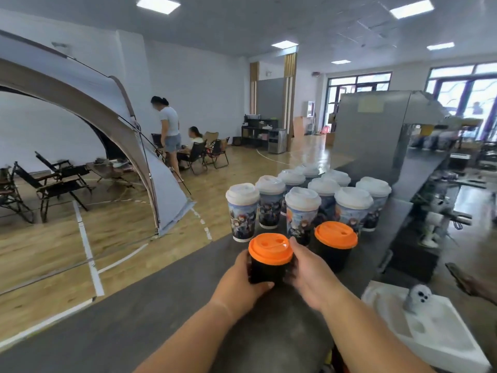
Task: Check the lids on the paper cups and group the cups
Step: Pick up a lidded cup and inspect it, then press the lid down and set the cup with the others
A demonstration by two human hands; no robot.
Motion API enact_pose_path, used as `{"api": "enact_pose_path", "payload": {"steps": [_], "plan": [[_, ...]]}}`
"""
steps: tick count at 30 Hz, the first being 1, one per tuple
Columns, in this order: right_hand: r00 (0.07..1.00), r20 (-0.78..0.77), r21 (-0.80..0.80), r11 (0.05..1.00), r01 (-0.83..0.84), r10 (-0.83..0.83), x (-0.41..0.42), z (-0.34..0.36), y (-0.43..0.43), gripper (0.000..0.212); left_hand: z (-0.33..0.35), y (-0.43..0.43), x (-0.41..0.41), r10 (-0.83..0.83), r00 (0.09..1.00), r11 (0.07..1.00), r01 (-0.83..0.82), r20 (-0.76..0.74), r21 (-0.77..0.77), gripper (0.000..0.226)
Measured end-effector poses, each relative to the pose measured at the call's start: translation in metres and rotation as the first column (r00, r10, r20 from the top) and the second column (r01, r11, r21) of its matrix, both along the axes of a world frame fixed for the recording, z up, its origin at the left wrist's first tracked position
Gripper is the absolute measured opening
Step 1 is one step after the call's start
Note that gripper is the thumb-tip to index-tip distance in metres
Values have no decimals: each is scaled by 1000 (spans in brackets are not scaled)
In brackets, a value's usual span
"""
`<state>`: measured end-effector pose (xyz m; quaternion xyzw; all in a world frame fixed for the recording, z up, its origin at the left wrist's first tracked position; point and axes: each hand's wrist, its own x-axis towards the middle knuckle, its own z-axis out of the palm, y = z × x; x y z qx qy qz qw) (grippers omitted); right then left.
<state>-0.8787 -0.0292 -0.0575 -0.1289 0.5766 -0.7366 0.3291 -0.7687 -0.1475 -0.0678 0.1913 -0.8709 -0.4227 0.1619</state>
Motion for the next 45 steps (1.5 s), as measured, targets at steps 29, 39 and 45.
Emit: {"api": "enact_pose_path", "payload": {"steps": [29, 39, 45], "plan": [[978, -142, -121, 983, 138, -155, 171, 56, -72, 14, 97, -19, 205, 204, 974, 972, -213, -100, -94, 59], [828, -372, 74, 902, -424, 420, 388, 63, -170, 13, 119, -51, 476, 529, 754, 708, -645, -389, -287, 30], [792, -432, 147, 900, -410, 432, 452, 59, -174, 42, 63, -73, 503, 658, 740, 751, -658, -141, 52, 48]]}}
